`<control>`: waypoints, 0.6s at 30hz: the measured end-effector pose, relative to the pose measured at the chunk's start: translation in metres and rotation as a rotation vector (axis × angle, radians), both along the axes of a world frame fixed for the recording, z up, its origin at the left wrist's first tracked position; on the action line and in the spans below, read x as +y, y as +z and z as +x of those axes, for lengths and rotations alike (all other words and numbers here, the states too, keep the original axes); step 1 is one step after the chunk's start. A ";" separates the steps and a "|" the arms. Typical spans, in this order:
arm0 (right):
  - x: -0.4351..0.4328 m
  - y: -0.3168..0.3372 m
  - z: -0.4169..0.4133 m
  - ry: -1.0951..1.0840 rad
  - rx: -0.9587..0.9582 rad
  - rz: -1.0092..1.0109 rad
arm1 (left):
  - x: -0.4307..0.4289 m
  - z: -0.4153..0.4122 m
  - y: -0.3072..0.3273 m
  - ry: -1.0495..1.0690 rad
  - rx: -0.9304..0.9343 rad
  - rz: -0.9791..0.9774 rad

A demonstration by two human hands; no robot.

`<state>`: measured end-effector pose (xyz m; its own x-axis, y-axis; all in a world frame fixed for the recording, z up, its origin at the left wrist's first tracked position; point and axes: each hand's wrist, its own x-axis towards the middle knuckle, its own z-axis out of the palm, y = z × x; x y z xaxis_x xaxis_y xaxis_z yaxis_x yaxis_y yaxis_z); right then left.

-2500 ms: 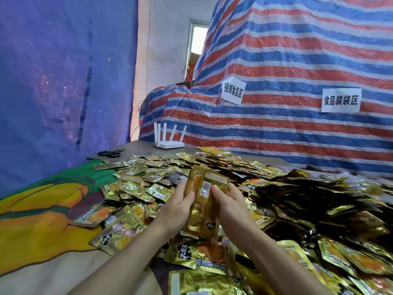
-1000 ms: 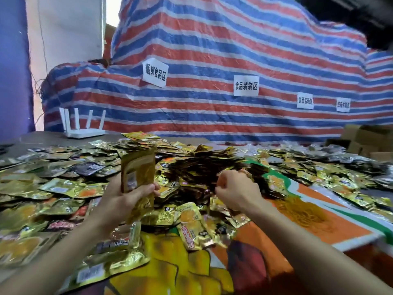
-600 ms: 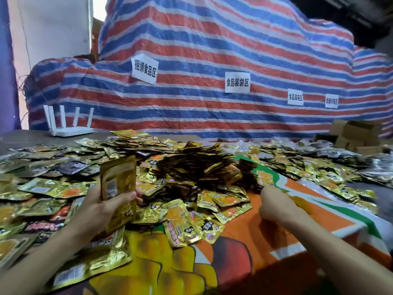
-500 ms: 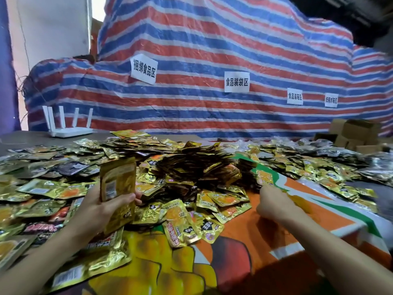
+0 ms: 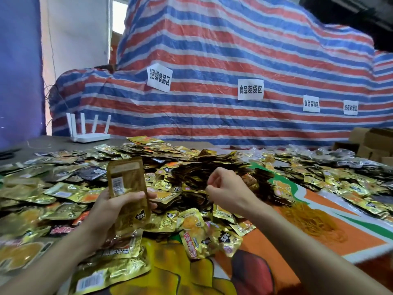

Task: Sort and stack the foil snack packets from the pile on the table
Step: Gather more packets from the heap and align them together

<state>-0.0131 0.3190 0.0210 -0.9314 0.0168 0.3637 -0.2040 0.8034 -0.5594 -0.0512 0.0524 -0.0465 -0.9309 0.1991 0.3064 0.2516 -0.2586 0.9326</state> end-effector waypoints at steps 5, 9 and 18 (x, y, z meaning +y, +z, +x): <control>-0.088 0.009 -0.025 0.457 -0.088 -0.500 | -0.011 0.005 0.013 -0.037 -0.216 0.148; -0.133 0.010 -0.048 0.572 -0.070 -0.701 | -0.027 -0.001 0.019 -0.011 -0.270 0.269; -0.150 -0.042 -0.074 0.474 0.095 -0.287 | -0.049 -0.014 0.013 0.112 -0.304 0.035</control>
<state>-0.0874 0.1689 -0.0206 -0.8244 -0.2852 0.4890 -0.5660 0.4298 -0.7035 -0.0653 0.0032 -0.0338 -0.9963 0.0849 0.0158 -0.0085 -0.2782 0.9605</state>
